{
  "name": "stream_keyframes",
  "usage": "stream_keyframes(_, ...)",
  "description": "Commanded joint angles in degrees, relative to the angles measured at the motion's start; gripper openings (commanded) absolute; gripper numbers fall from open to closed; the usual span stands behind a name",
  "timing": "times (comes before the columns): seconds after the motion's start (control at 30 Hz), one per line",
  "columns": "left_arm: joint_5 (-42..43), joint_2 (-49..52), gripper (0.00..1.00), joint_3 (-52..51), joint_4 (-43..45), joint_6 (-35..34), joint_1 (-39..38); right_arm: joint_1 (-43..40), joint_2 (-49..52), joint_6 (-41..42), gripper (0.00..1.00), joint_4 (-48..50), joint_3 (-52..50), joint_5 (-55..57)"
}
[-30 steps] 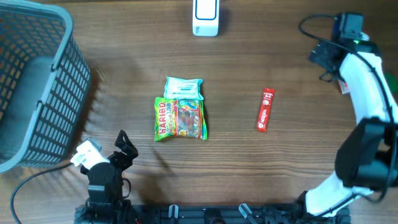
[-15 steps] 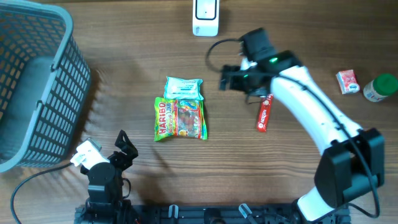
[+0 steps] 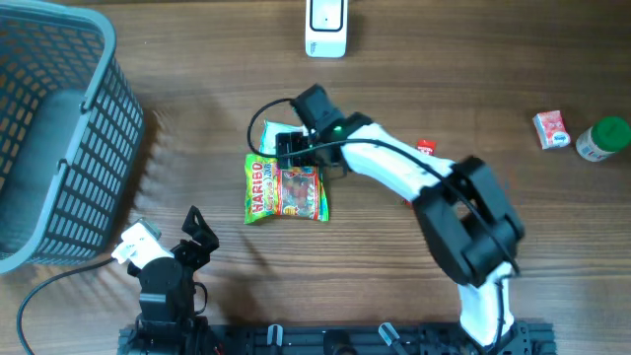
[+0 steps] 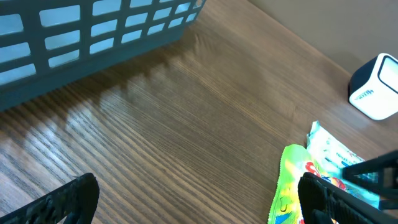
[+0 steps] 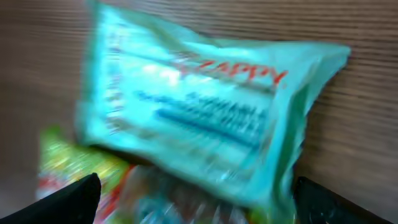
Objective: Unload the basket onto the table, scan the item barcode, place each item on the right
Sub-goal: 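Reach the right gripper to the green Zappy pack and grasp it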
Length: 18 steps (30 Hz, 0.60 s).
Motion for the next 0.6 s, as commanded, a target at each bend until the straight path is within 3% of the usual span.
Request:
stream_keyframes(0.0,0.0,-0.5,1.00,0.0,-0.2,-0.3,0.2,-0.3,1.2,2.2,0.99,0.6,3.9,5.3)
stream_keyframes(0.37,0.0,-0.5,1.00,0.0,-0.2,-0.3,0.2,-0.7,6.3,2.4,0.98,2.3,3.9,4.0)
stream_keyframes(0.4,0.0,-0.5,1.00,0.0,-0.2,-0.3,0.2,-0.7,7.0,2.4,0.93,2.8,3.9,2.8)
stream_keyframes(0.47,0.0,-0.5,1.00,0.0,-0.2,-0.3,0.2,-0.7,8.1,2.4,0.71,3.8,3.9,0.0)
stream_keyframes(0.53,0.0,-0.5,1.00,0.0,-0.2,-0.3,0.2,-0.7,8.5,2.4,0.36,4.0,3.9,-1.4)
stream_keyframes(0.57,0.0,-0.5,1.00,0.0,-0.2,-0.3,0.2,-0.7,8.5,2.4,0.24,3.9,3.9,-1.6)
